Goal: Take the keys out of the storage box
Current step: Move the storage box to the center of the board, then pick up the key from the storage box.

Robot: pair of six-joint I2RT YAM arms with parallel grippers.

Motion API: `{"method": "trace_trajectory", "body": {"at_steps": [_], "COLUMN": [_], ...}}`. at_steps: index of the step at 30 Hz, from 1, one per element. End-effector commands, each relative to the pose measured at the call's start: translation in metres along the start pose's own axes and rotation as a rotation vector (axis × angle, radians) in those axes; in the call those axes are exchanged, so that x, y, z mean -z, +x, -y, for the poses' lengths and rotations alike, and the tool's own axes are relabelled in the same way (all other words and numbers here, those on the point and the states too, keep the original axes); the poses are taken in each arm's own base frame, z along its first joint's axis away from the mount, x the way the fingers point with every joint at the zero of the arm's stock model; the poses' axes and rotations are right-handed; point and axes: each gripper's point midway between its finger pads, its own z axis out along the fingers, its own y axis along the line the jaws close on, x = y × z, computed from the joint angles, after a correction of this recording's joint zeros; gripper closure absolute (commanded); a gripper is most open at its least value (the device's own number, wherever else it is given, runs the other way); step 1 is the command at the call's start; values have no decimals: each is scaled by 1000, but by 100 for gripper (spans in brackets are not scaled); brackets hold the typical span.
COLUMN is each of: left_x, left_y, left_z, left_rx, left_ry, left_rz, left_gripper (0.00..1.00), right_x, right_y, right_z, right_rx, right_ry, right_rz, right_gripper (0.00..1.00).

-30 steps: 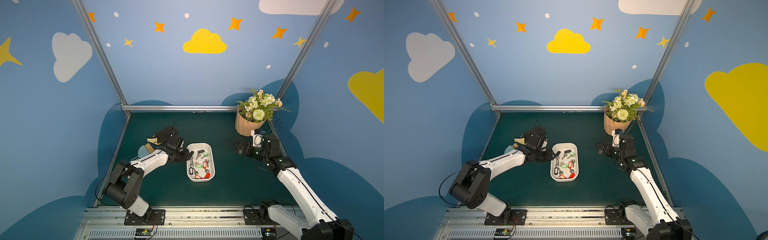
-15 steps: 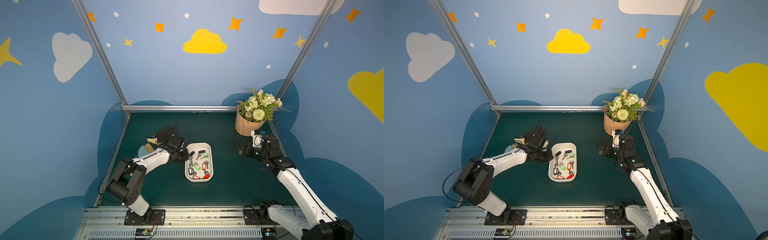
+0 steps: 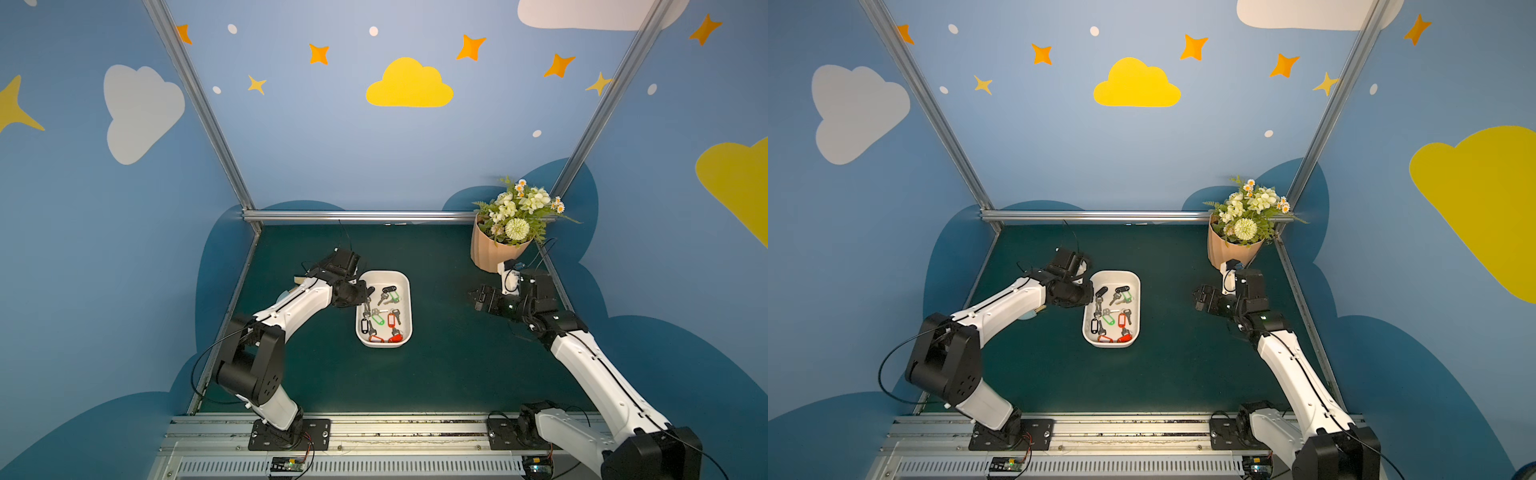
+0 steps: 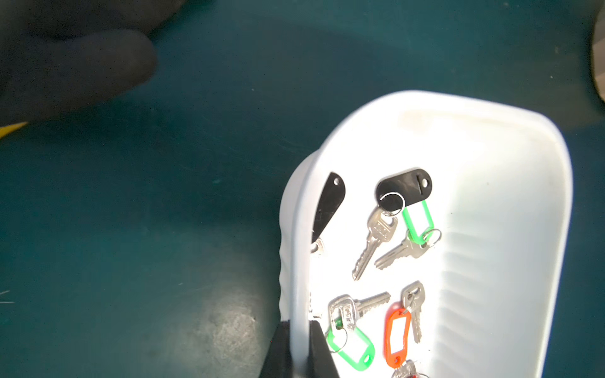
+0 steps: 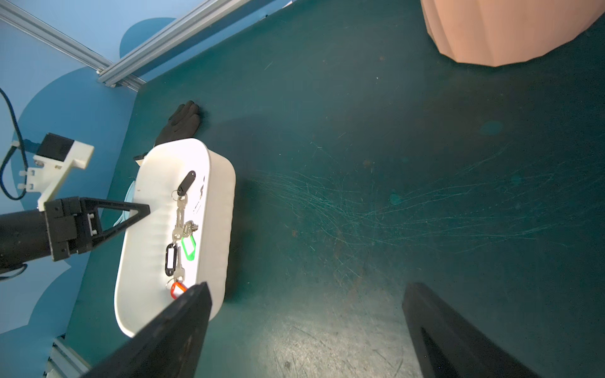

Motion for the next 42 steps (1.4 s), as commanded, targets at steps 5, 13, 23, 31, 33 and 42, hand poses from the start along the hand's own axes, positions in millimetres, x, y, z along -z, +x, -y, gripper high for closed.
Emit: {"method": "trace_trajectory", "body": {"at_steps": [5,13,23,31,33,42], "left_x": [-12,-26,-10,52,68,109], "left_y": [-14,-26,-35,-33,-26,19], "left_z": [-21,-23,-25,-38,-44,-83], "left_rx": [4,-11,-39,-16,4,194], "left_ry": [14,35,20,-40,-53,-95], "left_rz": [-59,-80,-29,118,179,436], "left_gripper": [97,96,56,31,24,3], "right_x": [-5,-12,-30,-71,-87,-159], "right_y": [4,9,9,18,23,72], "right_z": [-14,-22,-61,-133,-151,-210], "right_rx": [46,103,322,634,681,977], "right_ry": [-30,-31,-23,-87,-111,-249], "right_rz": [-72,-115,-220,-374,-433,-577], "right_gripper": [5,5,10,17,21,41]}}
